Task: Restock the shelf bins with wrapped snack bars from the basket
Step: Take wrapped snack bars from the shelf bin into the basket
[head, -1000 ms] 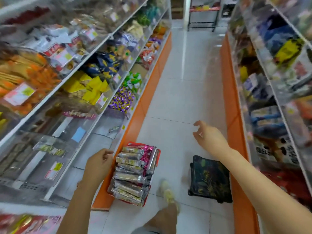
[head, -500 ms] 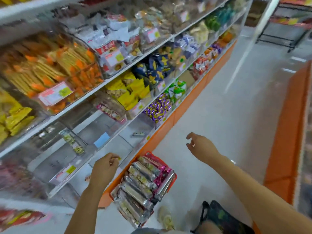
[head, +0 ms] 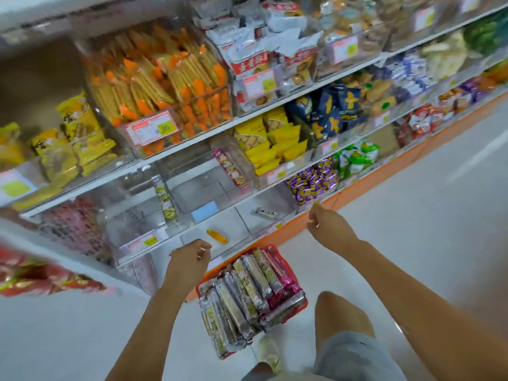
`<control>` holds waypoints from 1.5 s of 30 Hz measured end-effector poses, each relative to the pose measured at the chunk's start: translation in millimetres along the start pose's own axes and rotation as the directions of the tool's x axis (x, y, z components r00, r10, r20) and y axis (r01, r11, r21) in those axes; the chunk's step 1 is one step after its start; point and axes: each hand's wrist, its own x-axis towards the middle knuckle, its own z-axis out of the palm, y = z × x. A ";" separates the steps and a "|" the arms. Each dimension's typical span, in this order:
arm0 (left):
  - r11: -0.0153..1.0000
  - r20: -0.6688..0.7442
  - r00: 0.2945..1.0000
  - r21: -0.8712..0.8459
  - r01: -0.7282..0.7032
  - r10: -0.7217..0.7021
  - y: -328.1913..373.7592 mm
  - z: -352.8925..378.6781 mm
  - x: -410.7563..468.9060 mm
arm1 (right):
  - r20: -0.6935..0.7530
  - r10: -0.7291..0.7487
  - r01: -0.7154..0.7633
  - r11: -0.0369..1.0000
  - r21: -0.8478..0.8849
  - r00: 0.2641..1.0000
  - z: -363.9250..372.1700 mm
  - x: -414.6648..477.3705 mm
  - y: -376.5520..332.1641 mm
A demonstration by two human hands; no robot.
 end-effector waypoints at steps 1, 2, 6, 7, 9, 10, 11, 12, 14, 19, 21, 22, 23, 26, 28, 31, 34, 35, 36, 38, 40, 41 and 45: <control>1.000 -0.020 0.999 -0.009 0.030 -0.031 -0.3 3.6 -3.3 | 0.041 -0.023 0.023 1.000 -0.015 0.999 3.9 8.1 -0.2; 0.998 -0.039 0.997 -0.026 0.065 -0.066 -1.4 7.6 -5.8 | 0.086 -0.047 0.051 0.998 -0.041 0.995 8.3 17.7 0.1; 0.975 -0.074 0.975 -0.099 0.200 -0.208 -11.7 30.3 -11.2 | 0.229 -0.117 0.150 0.980 -0.133 0.966 27.6 55.4 2.3; 0.967 -0.085 0.967 -0.107 0.232 -0.242 -14.2 37.7 -11.2 | 0.263 -0.144 0.189 0.970 -0.155 0.954 33.5 65.1 3.6; 0.943 -0.100 0.943 -0.137 0.303 -0.317 -18.0 53.6 -11.4 | 0.325 -0.202 0.273 0.943 -0.192 0.924 46.6 83.6 6.3; 0.932 -0.096 0.933 -0.145 0.332 -0.347 -18.2 59.9 -11.2 | 0.340 -0.216 0.293 0.936 -0.195 0.915 51.2 89.3 7.3; 0.916 -0.093 0.918 -0.158 0.368 -0.385 -20.1 69.7 -8.2 | 0.358 -0.240 0.322 0.928 -0.189 0.902 59.6 99.0 10.0; 0.902 -0.088 0.905 -0.164 0.400 -0.417 -22.4 79.2 -4.8 | 0.382 -0.260 0.346 0.922 -0.173 0.887 67.5 107.2 12.4; 0.883 -0.087 0.886 -0.164 0.439 -0.456 -27.3 97.7 3.1 | 0.418 -0.289 0.378 0.914 -0.149 0.861 84.3 124.5 17.2; 0.871 -0.142 0.863 -0.172 0.461 -0.485 -46.9 137.0 33.2 | 0.475 -0.350 0.449 0.886 -0.111 0.808 131.4 158.2 31.1; 0.867 -0.171 0.853 -0.177 0.465 -0.492 -61.7 152.3 46.5 | 0.462 -0.362 0.464 0.877 -0.124 0.809 153.9 167.5 35.7; 0.865 -0.181 0.848 -0.173 0.471 -0.498 -70.8 159.7 52.9 | 0.455 -0.364 0.464 0.877 -0.128 0.813 166.4 172.1 38.0; 0.863 -0.182 0.845 -0.166 0.477 -0.503 -82.2 168.3 58.9 | 0.448 -0.367 0.463 0.878 -0.124 0.815 179.6 176.4 40.7; 0.861 -0.159 0.846 -0.127 0.493 -0.509 -122.0 195.6 74.1 | 0.453 -0.384 0.475 0.874 -0.103 0.805 226.2 190.0 48.2; 0.868 -0.150 0.855 -0.114 0.484 -0.496 -147.5 214.6 83.6 | 0.468 -0.410 0.515 0.849 -0.116 0.782 258.1 197.8 51.6; 0.891 -0.134 0.881 -0.095 0.444 -0.454 -184.9 247.2 97.9 | 0.479 -0.446 0.548 0.832 -0.090 0.756 302.0 204.9 53.8; 0.931 -0.098 0.926 -0.056 0.360 -0.364 -214.4 281.4 113.4 | 0.506 -0.489 0.605 0.792 -0.084 0.711 337.6 208.6 57.0; 0.947 -0.101 0.941 -0.031 0.320 -0.322 -221.5 292.3 119.2 | 0.509 -0.503 0.623 0.777 -0.087 0.698 346.7 209.1 58.7; 0.960 -0.111 0.954 -0.010 0.281 -0.280 -227.6 302.4 124.7 | 0.508 -0.521 0.643 0.761 -0.087 0.686 355.6 209.7 60.8; 0.974 -0.114 0.968 0.024 0.226 -0.222 -234.2 319.0 136.8 | 0.499 -0.550 0.669 0.739 -0.084 0.670 369.2 211.4 64.9; 0.983 -0.106 0.979 0.043 0.180 -0.175 -237.1 332.1 146.9 | 0.491 -0.570 0.689 0.720 -0.088 0.658 379.6 213.7 68.2; 0.987 -0.103 0.984 0.053 0.149 -0.143 -237.3 337.2 150.9 | 0.488 -0.581 0.700 0.708 -0.092 0.652 383.8 214.6 69.4; 0.990 -0.095 0.991 0.102 0.099 -0.089 -226.7 349.6 158.3 | 0.458 -0.619 0.730 0.676 -0.102 0.638 393.4 213.1 71.4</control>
